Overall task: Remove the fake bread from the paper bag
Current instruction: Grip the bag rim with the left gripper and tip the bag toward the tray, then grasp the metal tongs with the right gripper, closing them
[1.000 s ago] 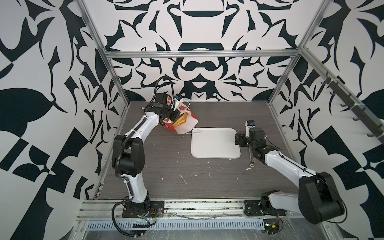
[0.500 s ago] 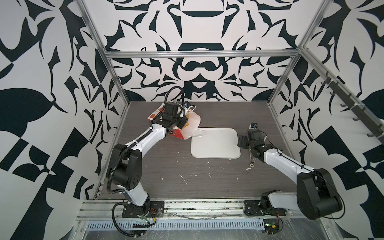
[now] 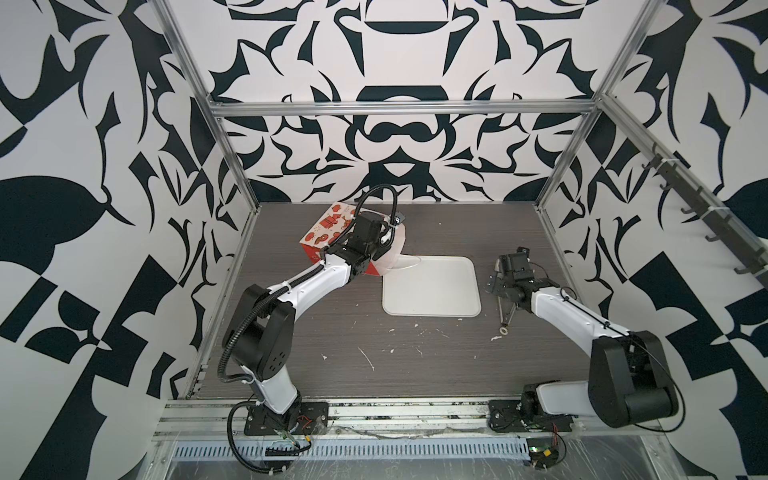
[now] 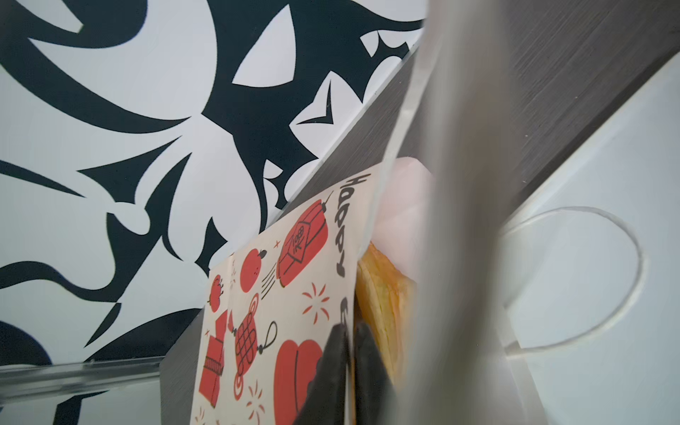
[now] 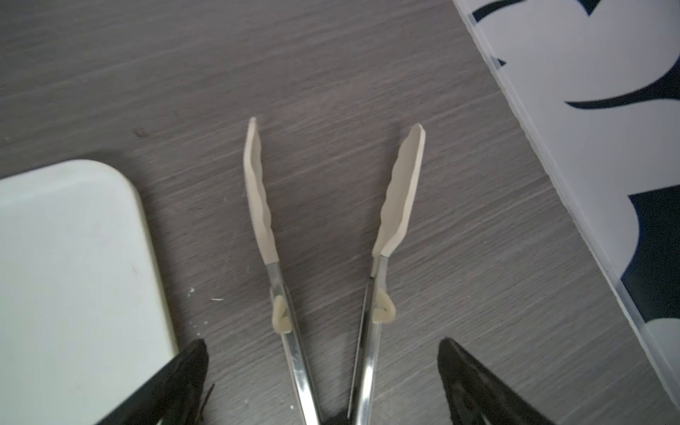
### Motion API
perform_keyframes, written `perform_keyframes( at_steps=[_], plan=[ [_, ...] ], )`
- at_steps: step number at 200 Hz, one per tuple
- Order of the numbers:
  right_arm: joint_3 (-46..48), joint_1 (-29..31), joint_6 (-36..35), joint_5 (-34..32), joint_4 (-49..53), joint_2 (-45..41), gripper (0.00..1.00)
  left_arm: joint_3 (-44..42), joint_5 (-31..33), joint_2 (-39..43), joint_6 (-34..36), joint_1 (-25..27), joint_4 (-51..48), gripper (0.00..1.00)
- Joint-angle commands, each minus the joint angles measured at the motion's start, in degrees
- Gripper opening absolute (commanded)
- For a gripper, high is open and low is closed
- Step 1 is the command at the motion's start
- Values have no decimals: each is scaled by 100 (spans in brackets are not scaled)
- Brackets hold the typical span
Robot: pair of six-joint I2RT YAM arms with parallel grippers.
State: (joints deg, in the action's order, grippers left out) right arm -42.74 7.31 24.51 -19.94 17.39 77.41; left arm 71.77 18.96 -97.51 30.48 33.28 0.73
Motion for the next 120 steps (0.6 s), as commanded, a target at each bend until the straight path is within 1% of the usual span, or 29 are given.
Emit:
perform_keyframes(
  at_steps=[1, 26, 55, 77, 81, 99, 120],
  plan=[
    [-54, -78, 209, 375, 340, -176, 99, -159, 178, 103, 135, -41, 253, 10],
    [-7, -112, 282, 561, 583, -331, 99, -314, 183, 266, 152, -126, 235, 10],
    [32, -133, 316, 818, 796, -319, 99, -566, 194, 483, 89, -275, 242, 10],
    [107, -156, 391, 827, 866, -305, 99, -774, 190, 668, 0, -334, 318, 10],
    [124, -167, 411, 1046, 869, -310, 100, -801, 166, 708, -33, -338, 314, 10],
    [177, -209, 466, 1157, 893, -322, 99, -907, 104, 851, -107, -371, 305, 10],
    [215, -321, 519, 1242, 992, -336, 100, -984, 214, 934, -83, -396, 287, 10]
  ],
)
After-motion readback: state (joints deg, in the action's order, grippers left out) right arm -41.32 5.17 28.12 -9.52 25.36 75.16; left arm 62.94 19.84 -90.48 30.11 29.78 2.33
